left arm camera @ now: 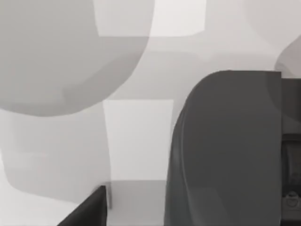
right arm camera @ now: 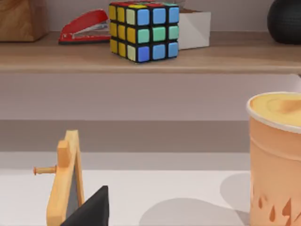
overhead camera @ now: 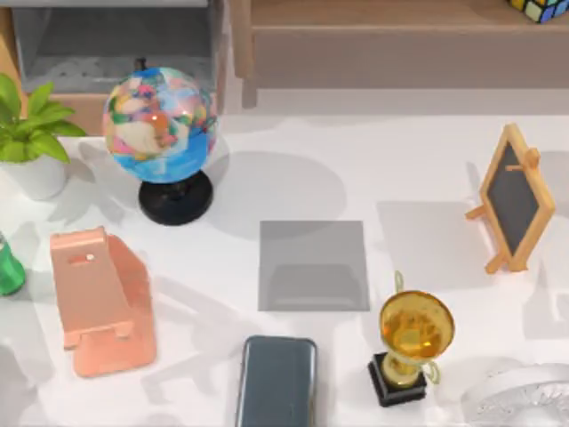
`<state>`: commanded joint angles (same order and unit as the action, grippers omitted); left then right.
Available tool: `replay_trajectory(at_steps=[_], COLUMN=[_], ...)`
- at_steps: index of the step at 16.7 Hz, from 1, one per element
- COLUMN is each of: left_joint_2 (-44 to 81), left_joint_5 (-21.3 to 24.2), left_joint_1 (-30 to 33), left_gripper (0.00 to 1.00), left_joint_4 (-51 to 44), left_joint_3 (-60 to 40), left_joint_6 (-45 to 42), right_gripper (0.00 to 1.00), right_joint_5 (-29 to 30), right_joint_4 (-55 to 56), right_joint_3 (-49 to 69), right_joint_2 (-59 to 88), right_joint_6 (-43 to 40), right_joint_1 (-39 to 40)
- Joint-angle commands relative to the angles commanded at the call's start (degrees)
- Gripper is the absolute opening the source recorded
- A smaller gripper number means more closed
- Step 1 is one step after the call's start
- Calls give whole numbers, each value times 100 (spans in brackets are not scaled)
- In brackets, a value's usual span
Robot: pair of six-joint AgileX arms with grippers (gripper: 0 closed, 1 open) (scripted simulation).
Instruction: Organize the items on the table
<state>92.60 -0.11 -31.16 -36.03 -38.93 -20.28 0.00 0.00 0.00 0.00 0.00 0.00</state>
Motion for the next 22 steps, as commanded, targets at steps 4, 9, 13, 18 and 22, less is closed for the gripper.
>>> replay_trajectory(at_steps=[4,9,13,18,22], left_joint_2=[0,0,0,0,-207], left_joint_5=[0,0,0,0,68], left_joint_1=[0,0,0,0,12], left_gripper=[62,25,0,0,0], left_joint_4=[0,0,0,0,-210], left_joint_3=[0,0,0,0,-126], left_joint_6=[0,0,0,0,0], right_gripper=[100,100,100,100,100], right_joint_5=[0,0,0,0,0], right_joint_4=[0,0,0,0,0], right_joint_3=[0,0,0,0,0], right_joint_2=[0,0,0,0,0], right_joint_6=[0,0,0,0,0], right_joint_1=[0,0,0,0,0])
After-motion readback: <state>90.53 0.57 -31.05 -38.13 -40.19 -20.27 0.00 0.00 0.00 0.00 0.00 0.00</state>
